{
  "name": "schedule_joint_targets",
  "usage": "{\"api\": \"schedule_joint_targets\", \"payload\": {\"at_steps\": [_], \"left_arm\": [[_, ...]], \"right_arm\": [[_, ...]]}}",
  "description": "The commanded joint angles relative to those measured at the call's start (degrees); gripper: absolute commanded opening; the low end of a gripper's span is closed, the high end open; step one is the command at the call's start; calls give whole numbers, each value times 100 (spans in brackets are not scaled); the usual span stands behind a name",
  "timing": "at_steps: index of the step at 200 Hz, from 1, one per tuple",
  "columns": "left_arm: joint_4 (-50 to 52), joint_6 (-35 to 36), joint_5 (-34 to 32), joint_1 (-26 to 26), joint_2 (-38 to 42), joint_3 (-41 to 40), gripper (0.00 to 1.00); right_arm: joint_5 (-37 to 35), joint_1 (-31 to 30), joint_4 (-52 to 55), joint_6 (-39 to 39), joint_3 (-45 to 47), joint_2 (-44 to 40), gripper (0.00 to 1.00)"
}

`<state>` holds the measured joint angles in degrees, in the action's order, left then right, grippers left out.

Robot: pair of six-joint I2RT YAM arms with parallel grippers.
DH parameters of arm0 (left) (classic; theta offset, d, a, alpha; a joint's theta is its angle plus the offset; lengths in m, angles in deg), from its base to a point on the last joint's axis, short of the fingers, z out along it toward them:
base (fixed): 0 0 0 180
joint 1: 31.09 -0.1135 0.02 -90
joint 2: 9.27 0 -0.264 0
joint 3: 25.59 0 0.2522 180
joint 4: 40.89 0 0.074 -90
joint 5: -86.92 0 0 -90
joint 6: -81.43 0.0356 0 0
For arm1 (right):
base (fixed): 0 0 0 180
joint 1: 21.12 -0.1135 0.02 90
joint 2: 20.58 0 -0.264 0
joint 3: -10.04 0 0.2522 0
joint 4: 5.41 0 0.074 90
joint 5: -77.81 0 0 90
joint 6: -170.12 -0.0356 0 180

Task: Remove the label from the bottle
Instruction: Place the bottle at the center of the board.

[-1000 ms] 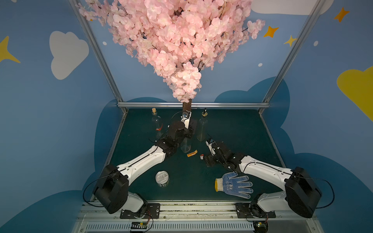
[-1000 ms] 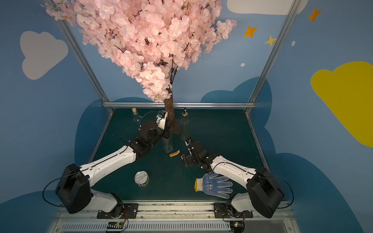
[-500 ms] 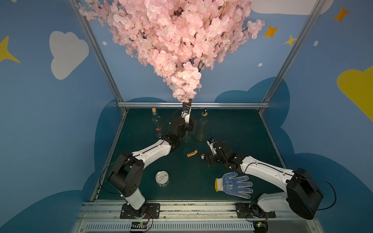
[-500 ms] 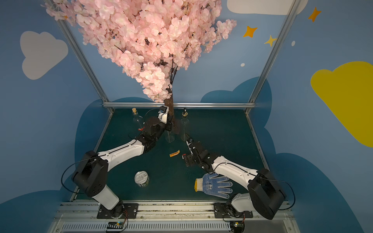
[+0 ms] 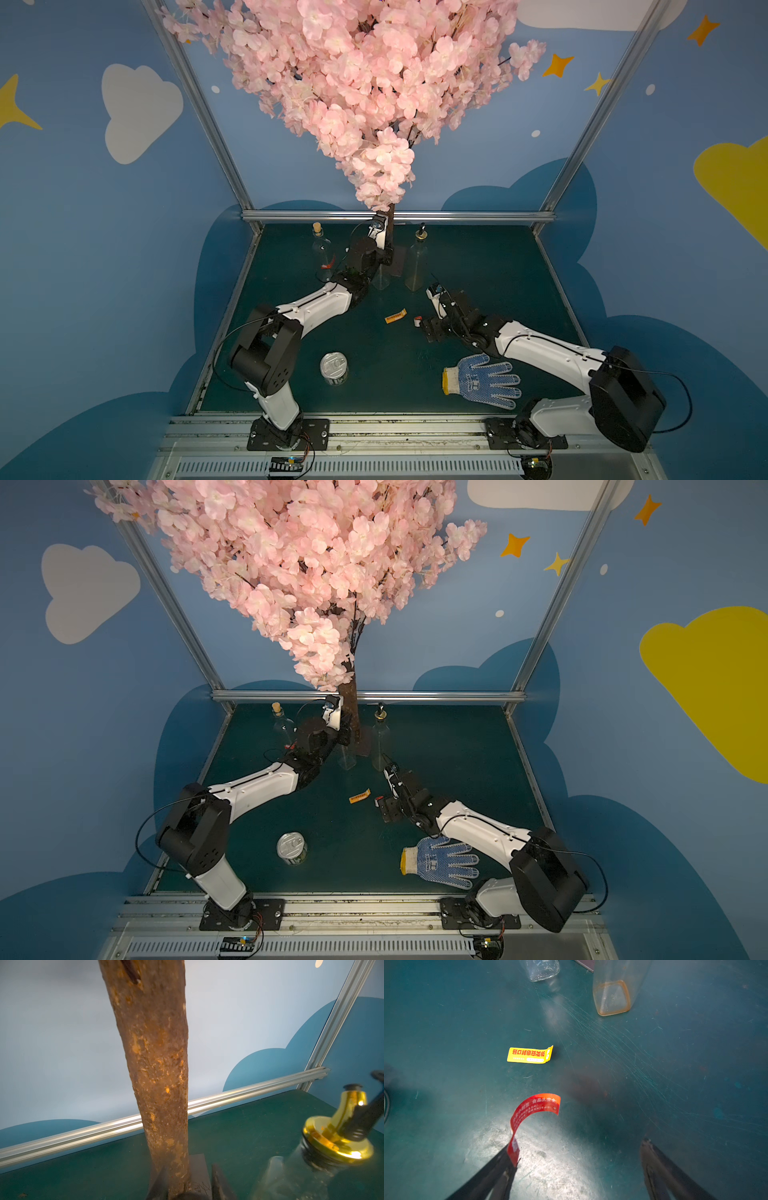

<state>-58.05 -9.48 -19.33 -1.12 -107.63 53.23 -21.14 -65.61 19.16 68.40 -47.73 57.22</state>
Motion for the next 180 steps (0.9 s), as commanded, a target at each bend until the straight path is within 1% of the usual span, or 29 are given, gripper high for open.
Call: {"api": "schedule_joint_targets", "payload": {"at_steps": [1, 31, 43, 69, 81, 108, 169, 180], "left_arm": [[-236, -107, 112, -52, 14, 148, 2], [-178, -162, 99, -62, -24, 70, 3], [-182, -179, 66, -62, -36, 37, 9], [-162, -203, 78, -62, -33, 16, 26], [-128, -224, 85, -62, -11, 7, 30], [-69, -224, 105, -62, 16, 16, 37], [-31, -248, 153, -58, 60, -8, 49], [-35, -251, 157, -49, 117, -19, 52]], "right_arm": [[47, 26, -72, -23, 40, 41, 90], [43, 25, -79, -18, 27, 77, 90], [44, 28, -74, -23, 26, 93, 90], [43, 30, -70, -23, 19, 82, 90], [45, 33, -75, -23, 24, 81, 90], [56, 28, -75, -29, 16, 101, 90], [47, 28, -96, -30, 38, 103, 91], [53, 29, -88, -30, 34, 95, 90]]}}
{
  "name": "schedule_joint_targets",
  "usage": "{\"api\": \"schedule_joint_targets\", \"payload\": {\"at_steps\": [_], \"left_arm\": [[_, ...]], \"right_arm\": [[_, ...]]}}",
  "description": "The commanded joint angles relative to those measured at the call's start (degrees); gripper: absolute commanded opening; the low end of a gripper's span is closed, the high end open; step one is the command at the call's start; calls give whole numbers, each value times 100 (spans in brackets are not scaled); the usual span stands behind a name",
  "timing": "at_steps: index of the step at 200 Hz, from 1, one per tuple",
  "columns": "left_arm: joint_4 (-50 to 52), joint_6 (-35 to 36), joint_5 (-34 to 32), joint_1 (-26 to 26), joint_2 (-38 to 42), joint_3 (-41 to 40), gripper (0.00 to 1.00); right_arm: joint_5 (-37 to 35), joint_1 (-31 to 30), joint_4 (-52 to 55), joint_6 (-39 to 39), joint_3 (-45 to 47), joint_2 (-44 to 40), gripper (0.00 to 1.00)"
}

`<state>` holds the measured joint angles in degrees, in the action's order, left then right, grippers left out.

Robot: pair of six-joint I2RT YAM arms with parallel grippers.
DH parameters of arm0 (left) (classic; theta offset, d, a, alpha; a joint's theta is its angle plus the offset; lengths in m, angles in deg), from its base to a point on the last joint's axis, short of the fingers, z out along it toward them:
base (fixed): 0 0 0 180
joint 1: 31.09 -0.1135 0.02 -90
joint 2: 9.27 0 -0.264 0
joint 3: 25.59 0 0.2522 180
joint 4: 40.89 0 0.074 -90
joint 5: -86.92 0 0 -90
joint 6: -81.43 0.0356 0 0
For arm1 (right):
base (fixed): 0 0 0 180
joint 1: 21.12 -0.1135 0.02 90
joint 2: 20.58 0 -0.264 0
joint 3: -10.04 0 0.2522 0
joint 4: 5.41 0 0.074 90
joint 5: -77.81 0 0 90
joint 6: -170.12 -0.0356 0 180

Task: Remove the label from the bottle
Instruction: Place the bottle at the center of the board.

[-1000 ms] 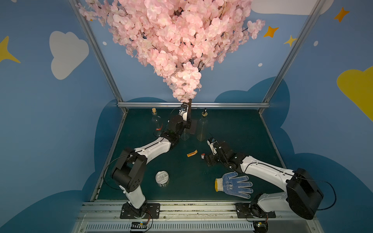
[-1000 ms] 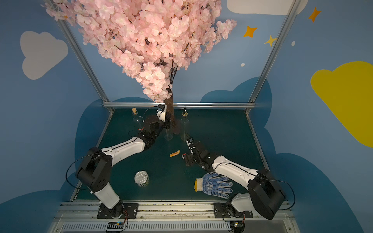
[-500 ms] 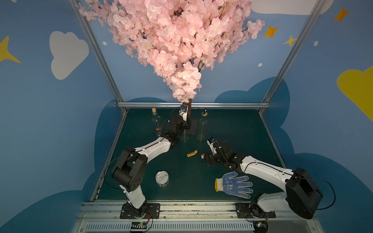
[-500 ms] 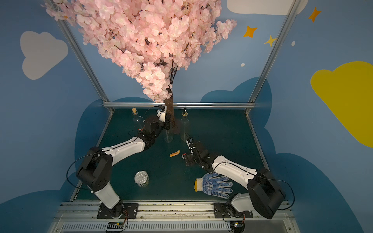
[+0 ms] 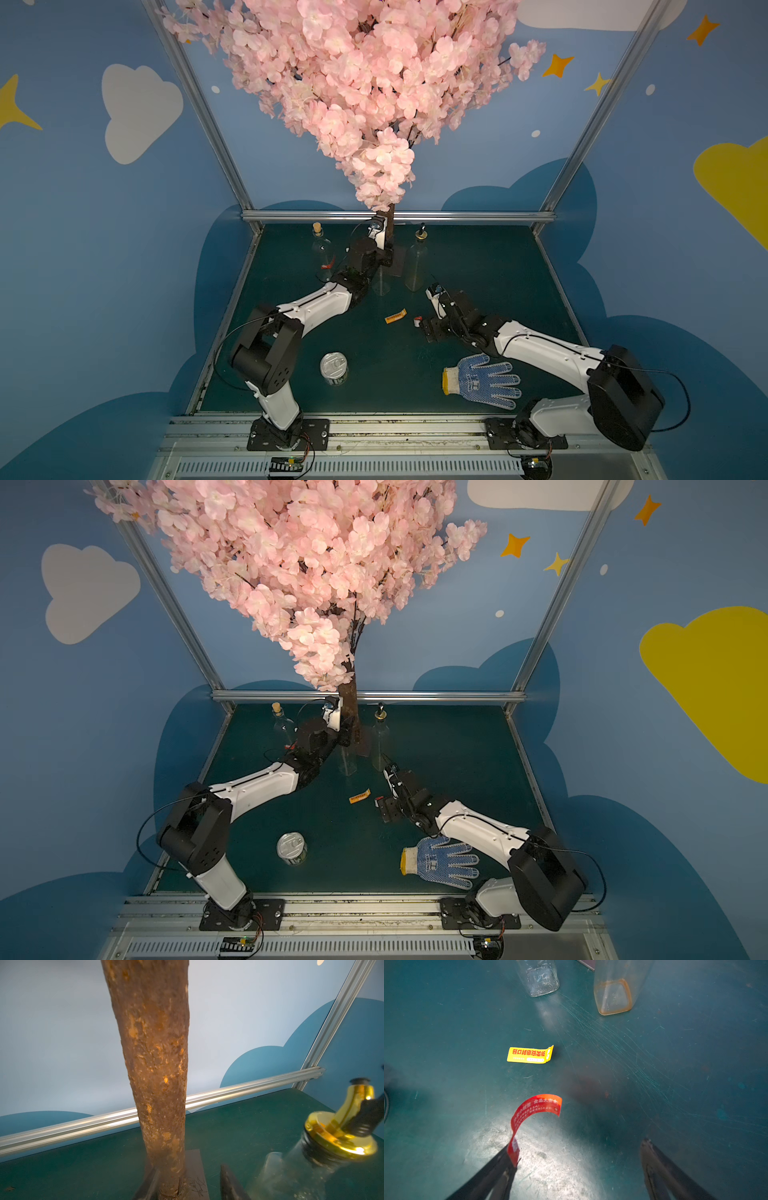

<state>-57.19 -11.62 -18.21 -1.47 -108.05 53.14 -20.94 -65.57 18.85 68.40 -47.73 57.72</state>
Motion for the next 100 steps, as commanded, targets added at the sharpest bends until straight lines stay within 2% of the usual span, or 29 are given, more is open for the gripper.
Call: {"api": "schedule_joint_targets", "payload": {"at_steps": [1, 37, 66, 100], "left_arm": [[-121, -37, 46, -21, 167, -11, 53], [-151, -47, 5, -5, 630, -106, 71], [121, -67, -118, -16, 1222, -185, 72], [1264, -455, 83, -3, 2031, -226, 72]], "right_arm": [[32, 24, -57, -31, 33, 45, 91], [66, 26, -47, -23, 20, 26, 90], [112, 25, -43, -23, 15, 14, 90], [205, 24, -57, -14, 15, -58, 90]]}}
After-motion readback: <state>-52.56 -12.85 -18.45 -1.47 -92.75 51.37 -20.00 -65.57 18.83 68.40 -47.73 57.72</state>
